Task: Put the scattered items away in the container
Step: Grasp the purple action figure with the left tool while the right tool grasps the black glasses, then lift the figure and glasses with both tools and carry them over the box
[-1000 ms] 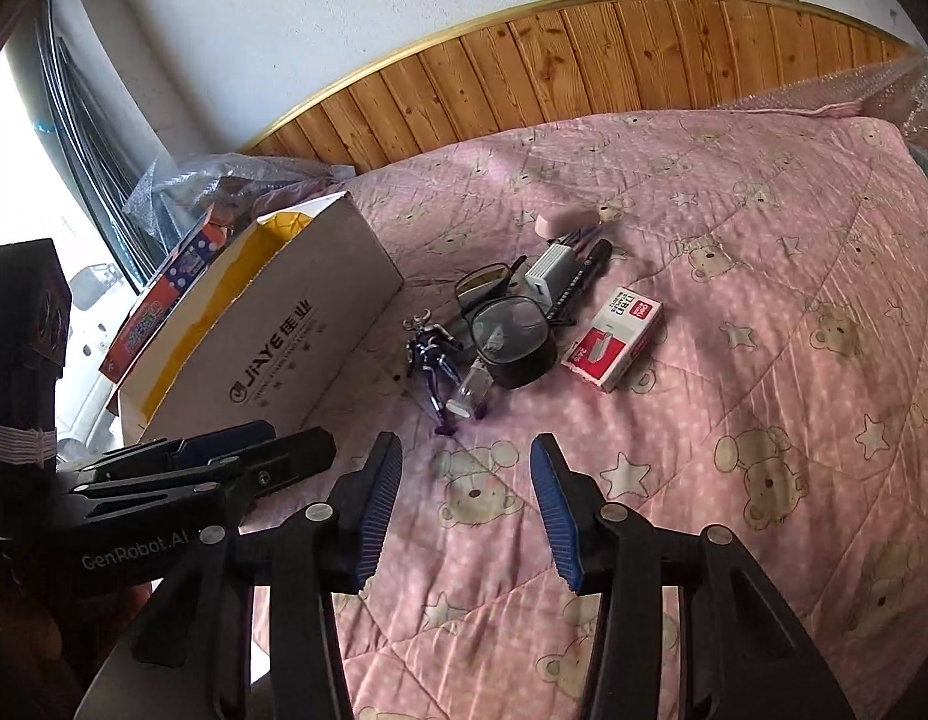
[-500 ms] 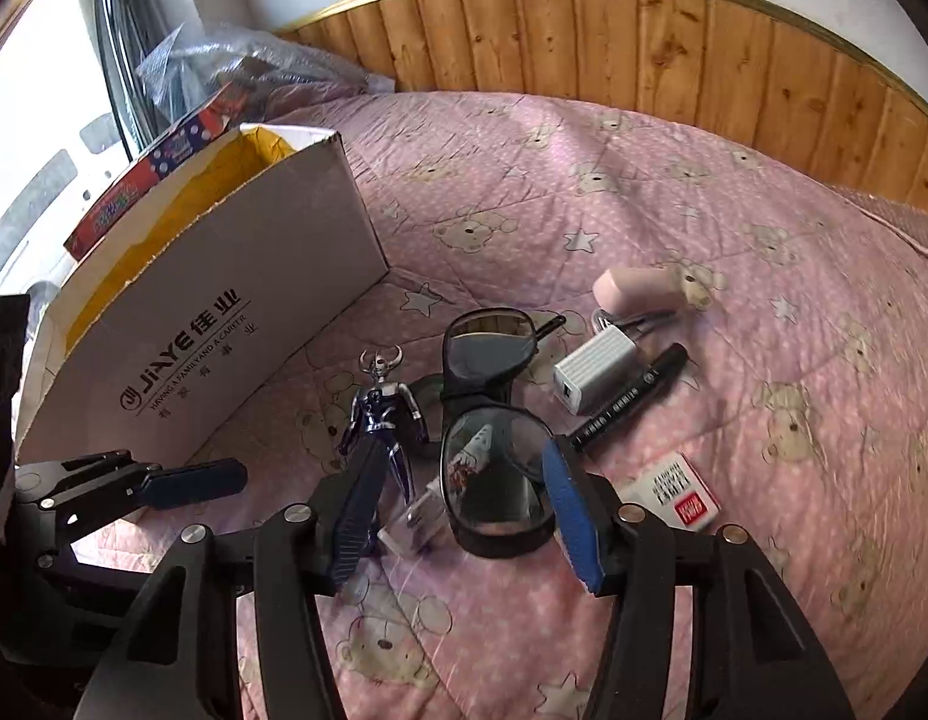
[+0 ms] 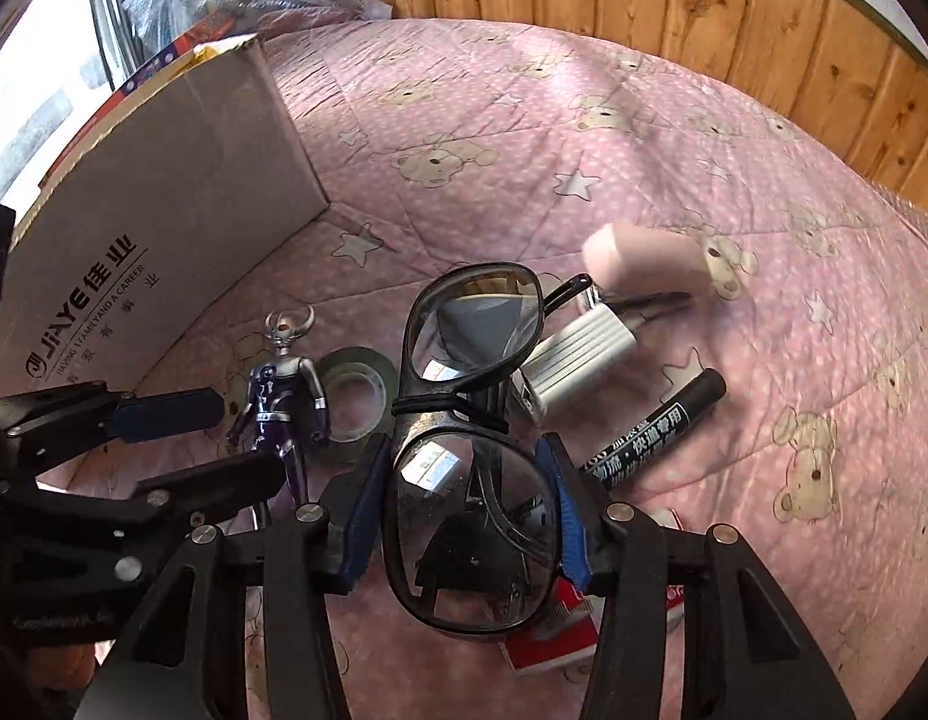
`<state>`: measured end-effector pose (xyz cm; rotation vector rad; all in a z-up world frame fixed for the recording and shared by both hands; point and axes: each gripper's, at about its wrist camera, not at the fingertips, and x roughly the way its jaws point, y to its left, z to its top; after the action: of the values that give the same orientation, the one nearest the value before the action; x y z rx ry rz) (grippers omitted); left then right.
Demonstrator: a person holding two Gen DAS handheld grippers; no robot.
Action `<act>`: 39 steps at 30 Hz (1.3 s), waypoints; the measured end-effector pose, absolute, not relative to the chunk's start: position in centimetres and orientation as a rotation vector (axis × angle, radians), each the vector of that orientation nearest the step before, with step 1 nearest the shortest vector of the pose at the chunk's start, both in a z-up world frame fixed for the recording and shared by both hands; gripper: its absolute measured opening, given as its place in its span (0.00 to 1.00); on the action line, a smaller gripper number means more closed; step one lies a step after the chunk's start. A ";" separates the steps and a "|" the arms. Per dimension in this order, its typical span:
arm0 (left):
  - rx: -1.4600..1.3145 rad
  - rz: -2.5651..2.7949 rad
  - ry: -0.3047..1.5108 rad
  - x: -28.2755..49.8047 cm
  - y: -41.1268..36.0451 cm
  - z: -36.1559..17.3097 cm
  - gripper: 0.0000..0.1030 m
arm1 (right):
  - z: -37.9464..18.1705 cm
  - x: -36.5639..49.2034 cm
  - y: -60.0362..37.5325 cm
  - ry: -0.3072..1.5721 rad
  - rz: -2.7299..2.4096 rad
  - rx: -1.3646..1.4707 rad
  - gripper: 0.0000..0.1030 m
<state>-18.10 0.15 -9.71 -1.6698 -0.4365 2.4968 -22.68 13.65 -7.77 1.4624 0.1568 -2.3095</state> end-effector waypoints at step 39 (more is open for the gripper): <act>-1.411 2.651 -0.160 -8.7 4.0 -2.5 0.47 | -5.4 -11.1 19.8 -0.560 -2.426 1.375 0.48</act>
<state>-8.75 4.03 -2.48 -1.4106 -0.1598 2.6509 -11.14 19.79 -5.40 1.3751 -0.5596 -2.4262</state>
